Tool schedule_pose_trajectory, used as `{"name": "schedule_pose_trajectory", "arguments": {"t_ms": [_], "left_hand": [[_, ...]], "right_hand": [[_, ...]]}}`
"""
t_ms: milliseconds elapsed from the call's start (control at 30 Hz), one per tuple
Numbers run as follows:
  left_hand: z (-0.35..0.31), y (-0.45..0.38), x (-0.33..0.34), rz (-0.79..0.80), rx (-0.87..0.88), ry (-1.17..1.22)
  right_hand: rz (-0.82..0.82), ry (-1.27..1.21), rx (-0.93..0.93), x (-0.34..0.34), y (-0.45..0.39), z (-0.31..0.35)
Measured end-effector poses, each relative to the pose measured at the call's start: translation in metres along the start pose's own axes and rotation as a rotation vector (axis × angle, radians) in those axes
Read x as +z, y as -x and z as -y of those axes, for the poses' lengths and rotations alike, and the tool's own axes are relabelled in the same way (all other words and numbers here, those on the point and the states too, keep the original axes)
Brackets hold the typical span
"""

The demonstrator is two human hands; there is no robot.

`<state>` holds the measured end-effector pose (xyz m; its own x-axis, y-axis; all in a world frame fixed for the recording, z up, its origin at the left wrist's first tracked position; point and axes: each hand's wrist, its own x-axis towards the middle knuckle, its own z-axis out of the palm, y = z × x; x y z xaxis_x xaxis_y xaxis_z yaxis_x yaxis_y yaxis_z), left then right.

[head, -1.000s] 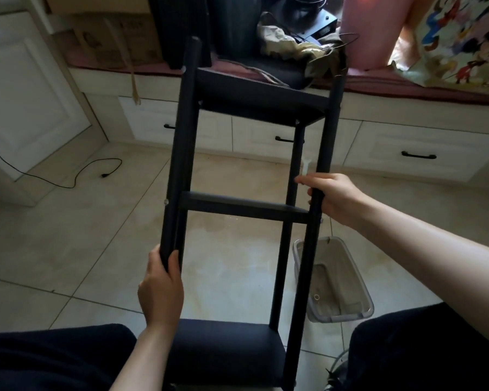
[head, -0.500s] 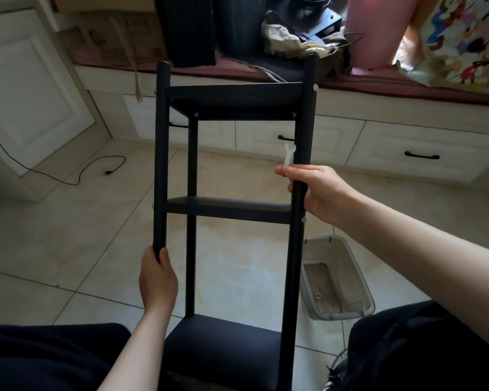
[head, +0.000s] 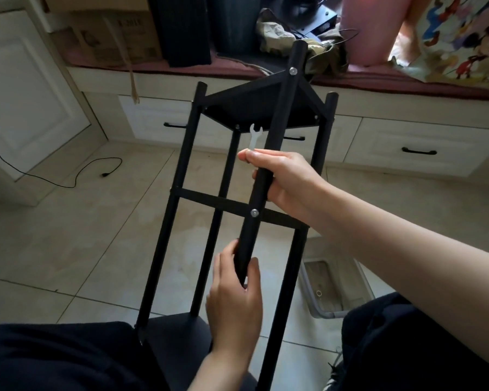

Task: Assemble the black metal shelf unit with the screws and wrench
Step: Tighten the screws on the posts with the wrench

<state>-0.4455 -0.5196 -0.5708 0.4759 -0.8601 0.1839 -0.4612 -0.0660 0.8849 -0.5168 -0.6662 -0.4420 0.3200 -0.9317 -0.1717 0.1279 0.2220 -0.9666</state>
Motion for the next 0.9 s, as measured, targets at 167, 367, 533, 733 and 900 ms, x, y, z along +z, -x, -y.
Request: {"name": "schedule_pose_trajectory", "arguments": {"t_ms": [167,367,533,733,900], "left_hand": [[-0.004,-0.016,-0.016,0.097,0.028,0.035],[-0.006,-0.020,-0.019,0.142,0.089,0.135],[-0.007,-0.021,-0.017,0.144,0.131,0.194],[0.003,-0.023,-0.011,0.098,0.152,0.128],[0.007,-0.026,-0.010,0.069,0.130,0.138]], "right_hand": [[0.063,0.186,-0.073,-0.001,0.004,0.008],[0.127,0.333,-0.188,-0.003,0.006,0.017],[0.133,0.415,-0.262,-0.001,0.010,0.025],[0.125,0.512,-0.294,-0.003,0.014,0.030],[0.154,0.544,-0.300,-0.006,0.017,0.030]]}}
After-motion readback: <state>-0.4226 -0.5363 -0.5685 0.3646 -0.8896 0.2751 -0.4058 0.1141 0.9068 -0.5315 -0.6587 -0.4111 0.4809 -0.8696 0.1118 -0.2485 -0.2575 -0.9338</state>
